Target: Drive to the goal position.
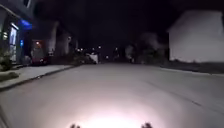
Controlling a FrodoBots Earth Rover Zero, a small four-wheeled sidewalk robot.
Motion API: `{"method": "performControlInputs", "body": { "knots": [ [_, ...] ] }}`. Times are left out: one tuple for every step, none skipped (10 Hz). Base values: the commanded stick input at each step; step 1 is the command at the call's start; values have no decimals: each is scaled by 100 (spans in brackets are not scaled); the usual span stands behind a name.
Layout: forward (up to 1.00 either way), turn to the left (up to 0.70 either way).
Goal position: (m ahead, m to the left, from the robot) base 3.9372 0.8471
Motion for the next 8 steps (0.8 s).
{"method": "performControlInputs", "body": {
  "knots": [
    [100,0],
    [100,0],
    [100,0],
    [100,0],
    [100,0],
    [100,0],
    [100,0],
    [100,0]
  ]
}}
